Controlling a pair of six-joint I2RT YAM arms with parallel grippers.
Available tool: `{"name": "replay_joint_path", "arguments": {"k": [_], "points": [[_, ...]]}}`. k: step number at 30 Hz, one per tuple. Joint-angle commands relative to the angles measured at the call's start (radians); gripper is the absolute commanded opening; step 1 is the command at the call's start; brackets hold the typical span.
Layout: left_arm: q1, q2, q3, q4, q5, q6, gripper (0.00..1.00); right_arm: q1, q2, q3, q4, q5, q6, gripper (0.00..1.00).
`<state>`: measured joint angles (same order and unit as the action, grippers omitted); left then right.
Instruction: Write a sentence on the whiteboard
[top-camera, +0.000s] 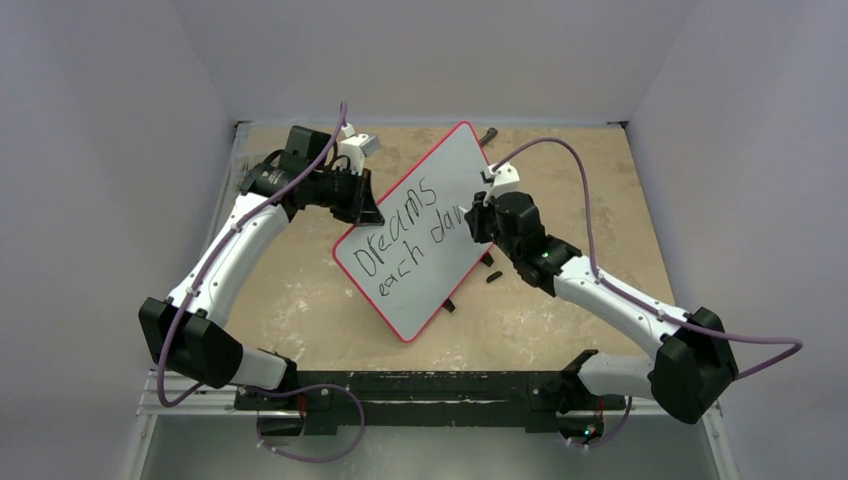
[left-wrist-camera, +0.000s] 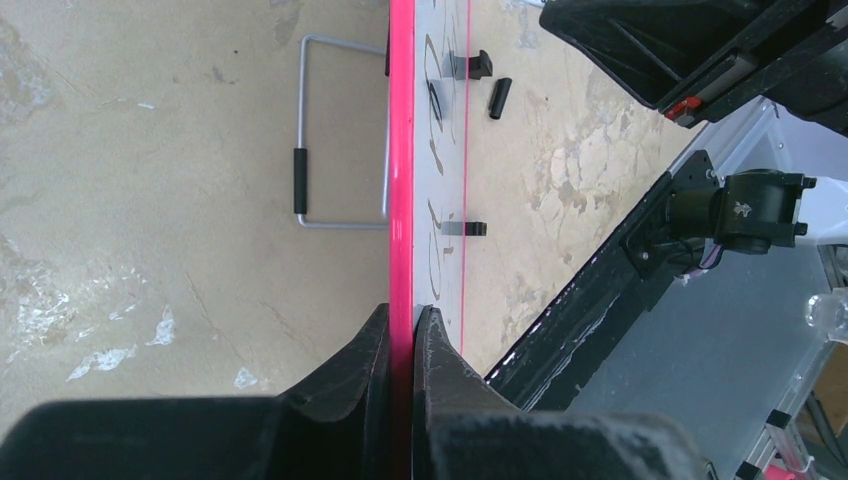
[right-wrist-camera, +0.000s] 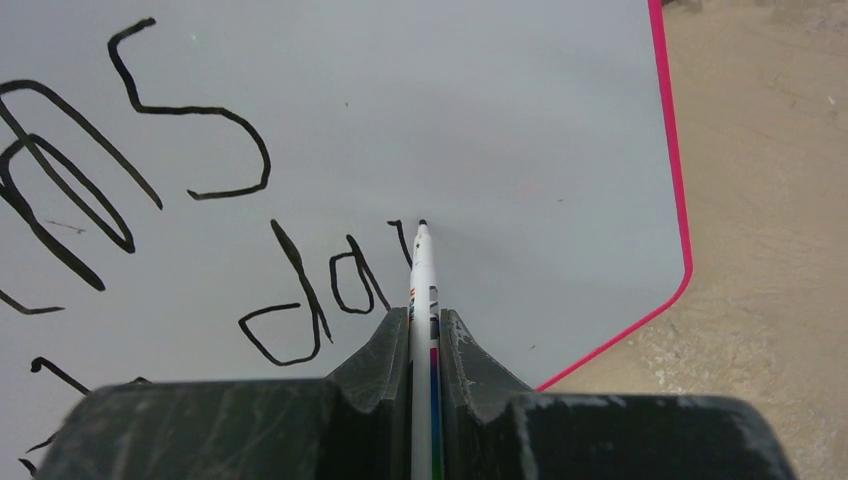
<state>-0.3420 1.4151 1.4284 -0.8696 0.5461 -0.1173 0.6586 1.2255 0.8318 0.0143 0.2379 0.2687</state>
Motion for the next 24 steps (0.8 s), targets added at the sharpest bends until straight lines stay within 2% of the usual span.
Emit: {"name": "replay_joint_path", "arguments": {"k": [1,9,24], "points": [[-0.005,-0.013,0.004,0.008,-0.14,0.091,0.0,-0.005,0.028,0.079,0.027,0.008,-0.014,0.0],[-0.005,-0.016,0.004,0.008,-0.14,0.09,0.0,-0.005,0.051,0.102,0.026,-0.007,-0.014,0.0],[-0.005,-0.019,0.004,0.008,-0.144,0.091,0.0,-0.006,0.025,0.0,0.02,-0.06,0.003,0.0]]}}
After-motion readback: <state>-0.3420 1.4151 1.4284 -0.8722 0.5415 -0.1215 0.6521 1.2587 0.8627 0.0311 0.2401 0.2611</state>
